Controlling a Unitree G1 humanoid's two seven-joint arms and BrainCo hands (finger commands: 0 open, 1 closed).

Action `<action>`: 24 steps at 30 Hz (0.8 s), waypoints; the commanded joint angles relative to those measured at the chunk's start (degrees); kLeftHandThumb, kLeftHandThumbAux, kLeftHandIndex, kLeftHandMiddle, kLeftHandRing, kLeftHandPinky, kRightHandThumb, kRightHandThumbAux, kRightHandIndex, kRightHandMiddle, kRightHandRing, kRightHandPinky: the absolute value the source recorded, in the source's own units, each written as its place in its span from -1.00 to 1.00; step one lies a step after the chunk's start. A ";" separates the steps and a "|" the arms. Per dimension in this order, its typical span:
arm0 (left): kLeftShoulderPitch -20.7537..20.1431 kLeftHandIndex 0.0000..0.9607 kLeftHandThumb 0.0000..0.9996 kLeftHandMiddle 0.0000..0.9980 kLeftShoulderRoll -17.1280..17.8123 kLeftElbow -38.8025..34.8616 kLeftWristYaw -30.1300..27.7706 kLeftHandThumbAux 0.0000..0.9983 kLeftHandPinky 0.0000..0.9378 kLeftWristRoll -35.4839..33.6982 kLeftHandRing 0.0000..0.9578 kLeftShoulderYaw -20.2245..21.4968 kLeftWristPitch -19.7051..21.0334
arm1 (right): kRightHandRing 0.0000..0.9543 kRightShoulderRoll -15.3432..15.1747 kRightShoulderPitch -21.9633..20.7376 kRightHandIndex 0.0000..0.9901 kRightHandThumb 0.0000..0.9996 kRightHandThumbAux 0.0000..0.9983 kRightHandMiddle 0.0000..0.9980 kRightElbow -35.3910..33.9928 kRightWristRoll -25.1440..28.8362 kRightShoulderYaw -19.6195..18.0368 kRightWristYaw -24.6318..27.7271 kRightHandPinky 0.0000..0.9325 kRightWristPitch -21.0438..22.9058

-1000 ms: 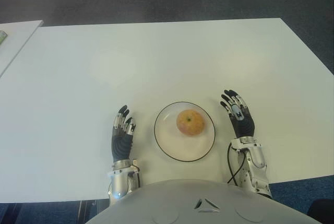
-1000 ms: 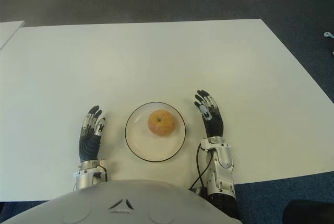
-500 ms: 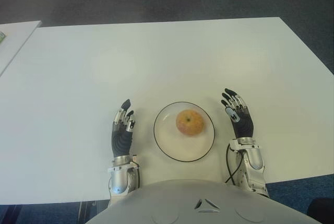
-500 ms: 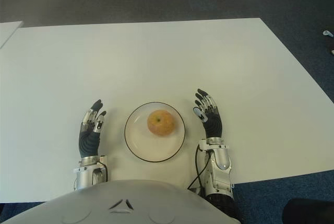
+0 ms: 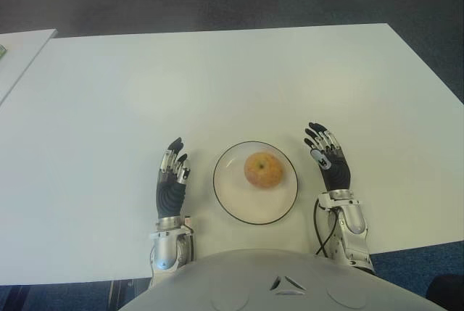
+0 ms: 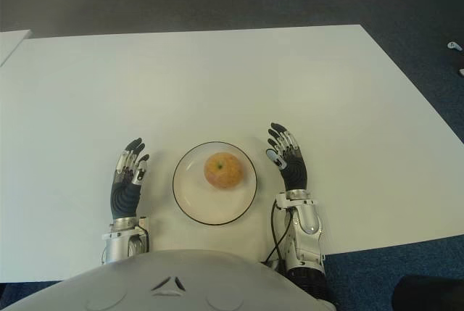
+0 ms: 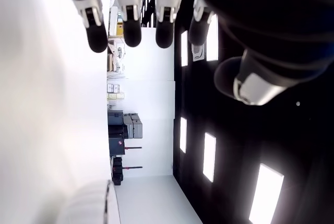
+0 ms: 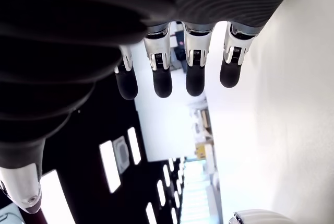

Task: Put the apples into the plate.

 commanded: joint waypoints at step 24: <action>3.29 -0.74 -0.80 -0.78 0.25 1.06 -0.67 0.00 -0.62 0.31 -0.76 0.33 5.91 | -0.81 -1.45 5.07 -0.84 -0.63 0.19 -0.76 2.01 -4.74 0.11 -2.65 -0.76 1.44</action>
